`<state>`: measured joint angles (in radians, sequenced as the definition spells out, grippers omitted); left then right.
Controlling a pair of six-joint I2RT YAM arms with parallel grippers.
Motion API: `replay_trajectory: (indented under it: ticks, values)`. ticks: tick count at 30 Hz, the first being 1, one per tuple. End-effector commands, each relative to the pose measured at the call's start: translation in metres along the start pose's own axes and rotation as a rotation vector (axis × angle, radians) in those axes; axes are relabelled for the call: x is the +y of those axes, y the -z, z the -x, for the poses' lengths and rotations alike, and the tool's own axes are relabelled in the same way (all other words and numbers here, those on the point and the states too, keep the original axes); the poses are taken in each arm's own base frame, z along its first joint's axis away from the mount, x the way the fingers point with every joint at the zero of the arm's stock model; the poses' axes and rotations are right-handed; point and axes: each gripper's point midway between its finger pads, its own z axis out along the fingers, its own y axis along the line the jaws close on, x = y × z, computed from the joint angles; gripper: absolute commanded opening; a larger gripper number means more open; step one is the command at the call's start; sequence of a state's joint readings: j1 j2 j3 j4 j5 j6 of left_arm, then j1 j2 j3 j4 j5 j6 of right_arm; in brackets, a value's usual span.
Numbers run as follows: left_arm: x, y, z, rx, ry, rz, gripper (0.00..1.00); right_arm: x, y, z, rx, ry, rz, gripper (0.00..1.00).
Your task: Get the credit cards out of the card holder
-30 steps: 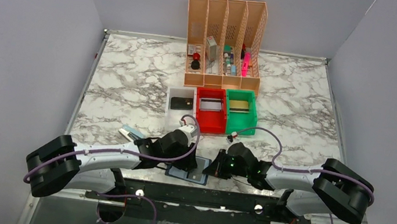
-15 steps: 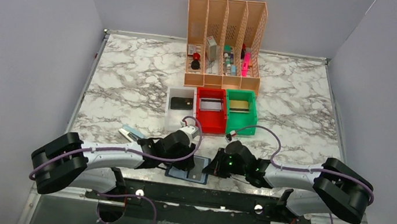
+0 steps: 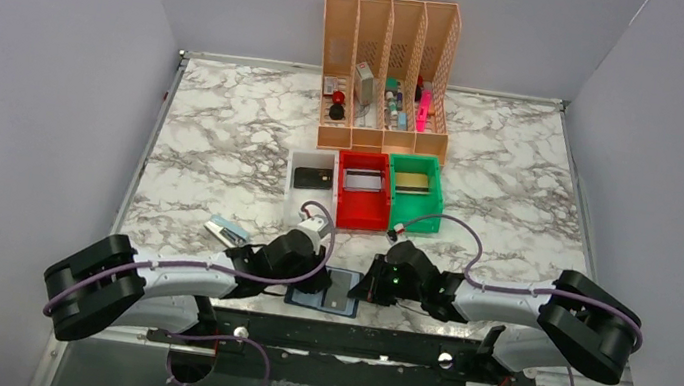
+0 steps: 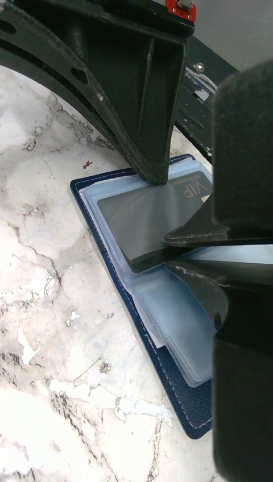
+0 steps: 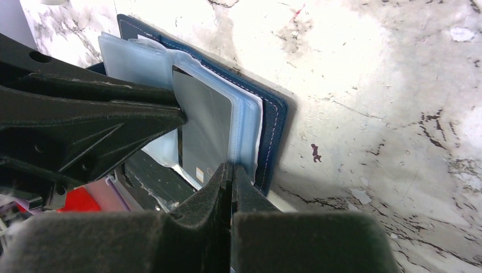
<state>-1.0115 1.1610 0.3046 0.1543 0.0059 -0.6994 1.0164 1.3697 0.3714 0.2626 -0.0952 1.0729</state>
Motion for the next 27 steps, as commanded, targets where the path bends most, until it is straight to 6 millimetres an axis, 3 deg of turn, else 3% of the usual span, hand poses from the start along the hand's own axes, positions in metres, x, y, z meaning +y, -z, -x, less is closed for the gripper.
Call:
replay_trajectory:
  ticks: [1,6,27]
  values:
    - [-0.007,0.002,-0.024,0.067,0.058,-0.065,0.11,-0.038,-0.005,-0.006,0.002,0.022,-0.148,0.05]
    - [-0.011,0.006,-0.018,0.028,0.075,-0.088,0.00,-0.041,-0.004,-0.006,-0.002,0.019,-0.162,0.06]
    - [0.011,0.022,-0.006,-0.036,0.054,0.012,0.00,-0.050,0.004,0.015,-0.081,0.057,-0.264,0.06]
